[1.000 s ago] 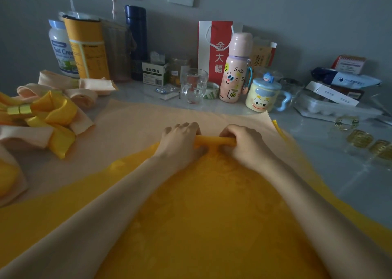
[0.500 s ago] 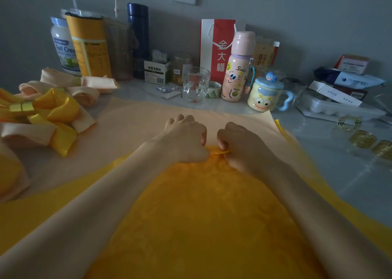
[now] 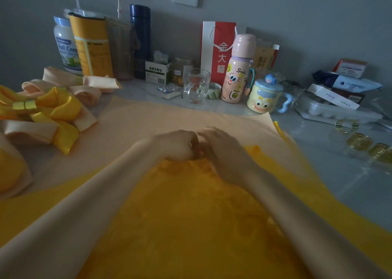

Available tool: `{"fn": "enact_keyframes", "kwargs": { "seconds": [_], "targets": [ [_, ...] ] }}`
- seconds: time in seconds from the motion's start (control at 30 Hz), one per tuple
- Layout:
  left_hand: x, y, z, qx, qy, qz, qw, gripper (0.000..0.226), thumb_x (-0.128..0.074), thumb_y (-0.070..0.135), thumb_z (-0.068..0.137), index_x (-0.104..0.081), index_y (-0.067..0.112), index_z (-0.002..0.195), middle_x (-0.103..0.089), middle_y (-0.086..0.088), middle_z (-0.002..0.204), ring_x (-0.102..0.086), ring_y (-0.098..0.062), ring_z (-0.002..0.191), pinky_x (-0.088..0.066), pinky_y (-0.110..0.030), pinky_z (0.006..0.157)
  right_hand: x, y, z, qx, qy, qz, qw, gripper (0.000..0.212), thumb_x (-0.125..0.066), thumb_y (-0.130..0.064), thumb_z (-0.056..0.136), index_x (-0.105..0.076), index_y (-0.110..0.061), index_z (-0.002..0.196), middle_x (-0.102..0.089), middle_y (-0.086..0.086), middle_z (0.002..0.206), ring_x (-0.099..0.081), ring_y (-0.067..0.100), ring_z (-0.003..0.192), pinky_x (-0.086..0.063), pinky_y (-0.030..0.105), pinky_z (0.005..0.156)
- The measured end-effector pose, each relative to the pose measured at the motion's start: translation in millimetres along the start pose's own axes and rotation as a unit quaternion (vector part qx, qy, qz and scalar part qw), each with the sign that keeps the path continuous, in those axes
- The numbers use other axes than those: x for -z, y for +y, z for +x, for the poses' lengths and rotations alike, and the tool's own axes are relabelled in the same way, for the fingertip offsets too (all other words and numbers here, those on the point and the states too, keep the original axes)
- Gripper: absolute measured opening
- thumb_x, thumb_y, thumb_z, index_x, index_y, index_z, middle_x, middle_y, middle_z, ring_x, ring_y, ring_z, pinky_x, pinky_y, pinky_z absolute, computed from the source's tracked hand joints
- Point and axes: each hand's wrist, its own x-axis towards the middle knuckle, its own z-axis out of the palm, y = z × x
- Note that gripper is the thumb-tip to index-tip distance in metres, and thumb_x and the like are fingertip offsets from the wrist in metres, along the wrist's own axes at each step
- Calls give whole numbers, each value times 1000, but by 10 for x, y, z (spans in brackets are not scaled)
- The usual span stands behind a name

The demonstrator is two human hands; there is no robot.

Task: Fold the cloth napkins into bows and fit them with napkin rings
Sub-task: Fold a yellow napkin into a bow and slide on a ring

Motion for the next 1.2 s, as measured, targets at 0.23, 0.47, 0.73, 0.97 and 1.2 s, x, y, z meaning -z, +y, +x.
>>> {"fn": "enact_keyframes", "kwargs": {
  "seconds": [0.23,0.47,0.73,0.97,1.2],
  "targets": [
    [-37,19,-14,26,40,15,999,43,-60,37,89,-45,18,124,-43,-8,121,-44,-24,109,-41,-34,90,-38,312,7,-82,-133,5,988,54,-19,-42,101,-12,-22,150,-2,2,159,1,17,146,0,34,116],
    [-26,28,-49,24,63,85,994,43,-54,43,91,-46,24,129,-37,-8,132,-32,-27,125,-25,-37,102,271,333,-15,-63,-57,100,991,24,-61,-18,88,-66,-17,112,-61,0,116,-52,7,97,-38,16,82],
    [-98,27,-24,-13,151,52,987,23,-52,31,92,-51,18,111,-47,-3,118,-43,-21,111,-30,-33,90,247,357,-19,-56,2,94,994,16,-63,-11,81,-66,-15,96,-63,-2,95,-56,12,87,-44,21,76],
    [-60,111,-56,-33,167,100,980,24,-59,30,84,-51,24,106,-43,0,108,-36,-20,109,-27,-29,88,258,267,-48,-44,-12,27,999,14,-60,-10,81,-51,-19,86,-45,-10,79,-46,13,78,-39,26,64],
    [-21,219,-71,7,89,2,996,26,-50,35,95,-58,14,109,-51,-2,101,-46,-16,92,-36,-26,73,355,204,-68,-56,-106,10,993,16,-56,-10,83,-49,-23,89,-45,-9,82,-47,15,85,-41,27,70]
  ]
}}
